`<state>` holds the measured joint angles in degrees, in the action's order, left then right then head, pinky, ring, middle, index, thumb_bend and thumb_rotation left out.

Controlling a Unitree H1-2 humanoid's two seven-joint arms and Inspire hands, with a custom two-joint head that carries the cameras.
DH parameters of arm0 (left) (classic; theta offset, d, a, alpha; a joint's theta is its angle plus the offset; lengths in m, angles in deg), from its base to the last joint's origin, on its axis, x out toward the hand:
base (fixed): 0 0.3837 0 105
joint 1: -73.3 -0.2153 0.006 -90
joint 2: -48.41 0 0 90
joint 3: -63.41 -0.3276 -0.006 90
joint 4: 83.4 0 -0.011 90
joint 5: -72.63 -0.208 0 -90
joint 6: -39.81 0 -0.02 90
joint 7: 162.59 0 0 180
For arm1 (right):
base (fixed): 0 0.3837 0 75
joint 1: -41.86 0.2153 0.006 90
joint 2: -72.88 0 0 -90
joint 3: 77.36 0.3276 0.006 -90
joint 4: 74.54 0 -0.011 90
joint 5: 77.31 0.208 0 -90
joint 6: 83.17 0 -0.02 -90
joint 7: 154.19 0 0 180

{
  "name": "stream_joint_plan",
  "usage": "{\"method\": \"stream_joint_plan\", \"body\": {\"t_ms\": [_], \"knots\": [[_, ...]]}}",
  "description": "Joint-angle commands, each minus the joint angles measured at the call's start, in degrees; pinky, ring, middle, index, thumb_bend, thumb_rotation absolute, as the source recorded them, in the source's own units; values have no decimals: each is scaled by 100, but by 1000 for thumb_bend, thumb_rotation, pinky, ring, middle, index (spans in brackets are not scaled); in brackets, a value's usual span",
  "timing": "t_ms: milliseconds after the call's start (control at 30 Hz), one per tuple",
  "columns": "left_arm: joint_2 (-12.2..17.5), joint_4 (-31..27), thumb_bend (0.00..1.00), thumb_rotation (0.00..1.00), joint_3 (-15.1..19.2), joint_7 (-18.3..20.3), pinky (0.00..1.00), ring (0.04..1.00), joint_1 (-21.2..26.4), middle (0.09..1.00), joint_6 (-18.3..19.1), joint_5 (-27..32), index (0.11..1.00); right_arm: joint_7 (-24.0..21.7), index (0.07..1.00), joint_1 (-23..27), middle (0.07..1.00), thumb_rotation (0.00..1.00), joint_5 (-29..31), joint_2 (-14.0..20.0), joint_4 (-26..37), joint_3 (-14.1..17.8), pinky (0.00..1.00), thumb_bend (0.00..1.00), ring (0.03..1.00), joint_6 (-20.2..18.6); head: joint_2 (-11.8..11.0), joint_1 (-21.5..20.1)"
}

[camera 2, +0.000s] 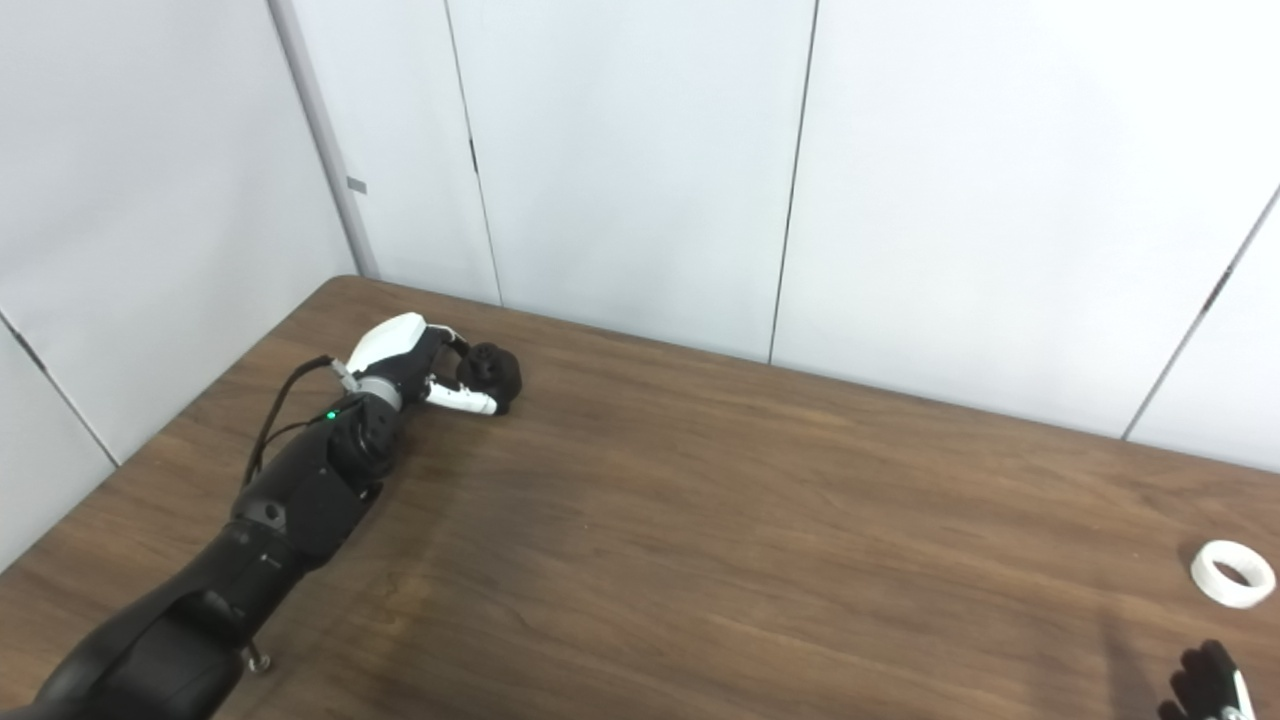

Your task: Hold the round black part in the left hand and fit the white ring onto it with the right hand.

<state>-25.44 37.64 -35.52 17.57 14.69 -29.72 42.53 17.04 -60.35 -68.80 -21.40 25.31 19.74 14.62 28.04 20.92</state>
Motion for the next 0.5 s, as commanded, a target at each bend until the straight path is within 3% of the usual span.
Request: {"method": "stream_joint_plan", "body": {"t_ms": [0, 467], "knots": [[129, -31, 864, 297, 26, -62, 1000, 1000, 278, 927, -99, -14, 752, 22, 1000, -207, 1000, 1000, 40, -139, -150, -82, 1000, 652, 1000, 45, 16, 5], [113, -35, 855, 288, 6, -44, 1000, 1000, 293, 923, -110, -28, 755, 15, 1000, -227, 1000, 1000, 43, -144, -109, -94, 1000, 628, 1000, 22, 26, 5]]}}
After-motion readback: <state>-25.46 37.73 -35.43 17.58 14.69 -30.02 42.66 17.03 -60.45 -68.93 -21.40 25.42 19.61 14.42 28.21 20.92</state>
